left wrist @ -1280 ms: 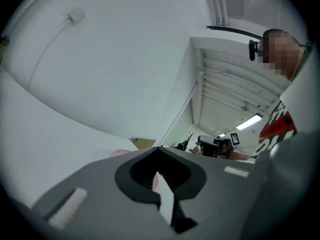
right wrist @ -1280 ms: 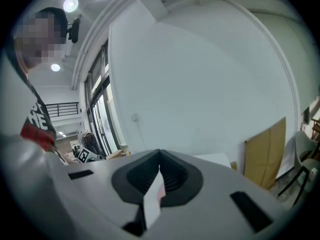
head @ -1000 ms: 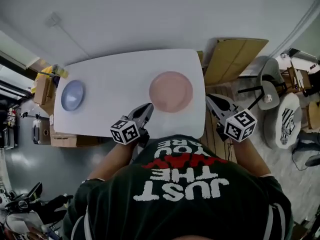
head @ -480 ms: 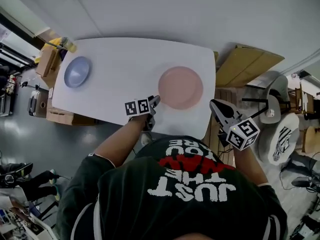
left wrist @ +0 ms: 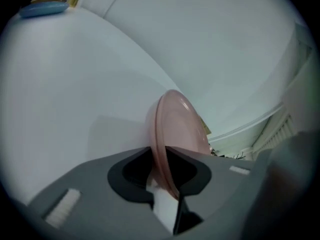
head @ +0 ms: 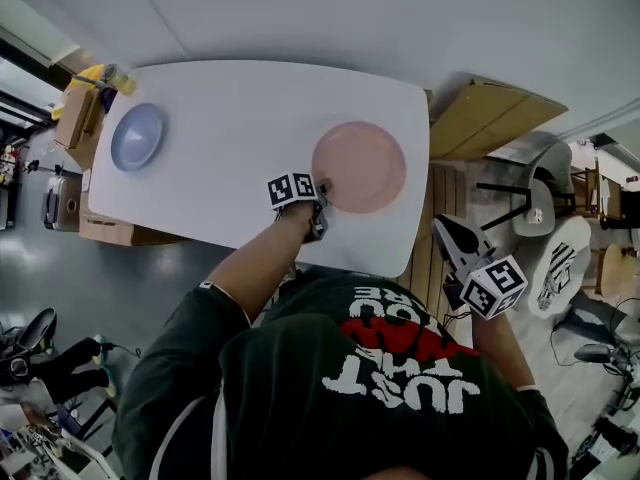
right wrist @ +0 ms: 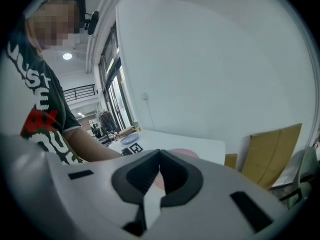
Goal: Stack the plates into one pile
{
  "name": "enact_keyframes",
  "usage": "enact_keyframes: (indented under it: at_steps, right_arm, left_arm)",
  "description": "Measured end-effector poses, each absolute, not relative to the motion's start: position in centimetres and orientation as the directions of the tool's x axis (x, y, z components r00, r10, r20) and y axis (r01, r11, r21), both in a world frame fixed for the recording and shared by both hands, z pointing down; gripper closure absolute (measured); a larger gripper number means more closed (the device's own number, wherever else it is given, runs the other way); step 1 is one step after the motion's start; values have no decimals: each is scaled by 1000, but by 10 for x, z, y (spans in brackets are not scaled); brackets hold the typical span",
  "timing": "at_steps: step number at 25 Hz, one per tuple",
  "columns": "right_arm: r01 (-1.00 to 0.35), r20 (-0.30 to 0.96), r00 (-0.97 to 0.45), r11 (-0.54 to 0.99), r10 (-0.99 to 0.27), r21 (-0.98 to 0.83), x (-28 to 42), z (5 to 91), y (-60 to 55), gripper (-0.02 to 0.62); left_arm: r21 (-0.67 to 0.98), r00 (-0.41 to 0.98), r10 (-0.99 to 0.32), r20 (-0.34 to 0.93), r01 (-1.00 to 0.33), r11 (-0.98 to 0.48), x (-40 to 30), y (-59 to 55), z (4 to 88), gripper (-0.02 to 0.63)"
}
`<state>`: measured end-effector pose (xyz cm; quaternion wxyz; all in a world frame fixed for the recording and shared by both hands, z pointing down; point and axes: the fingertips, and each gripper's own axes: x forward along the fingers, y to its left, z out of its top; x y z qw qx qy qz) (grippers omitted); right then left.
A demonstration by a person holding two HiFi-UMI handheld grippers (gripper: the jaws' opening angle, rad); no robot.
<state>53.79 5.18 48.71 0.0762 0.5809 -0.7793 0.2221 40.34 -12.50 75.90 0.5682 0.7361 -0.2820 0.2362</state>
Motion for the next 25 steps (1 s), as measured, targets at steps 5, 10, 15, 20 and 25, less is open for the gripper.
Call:
enact_keyframes:
  at_steps: [5,10,15,20,25]
  right_arm:
    - [-940,395,-311,220,-865,-259,539,492,53,591]
    - [-919,375,-376,291,-847,-265,523,485,7,591]
    - [-877,334,-477,410,-813,-252,474,472,-67,591]
    - [-810,305,-587,539,-750,-232,385,460,-150,591]
    - [-751,317,-659,613,-681,-245,290,464,-215,591]
  left_arm:
    - [758,757,-151,635,-649,-65,402,-132,755,541]
    - [782,757,-239,609,-623,16,359,-165,736,541]
    - [786,699,-405,589,-613,84,257,-225,704,541]
    - [785,579,-582,570,-594,178,110,-295,674,541]
    - [776,420,-710,565,-563,284,-41,-353,660,541]
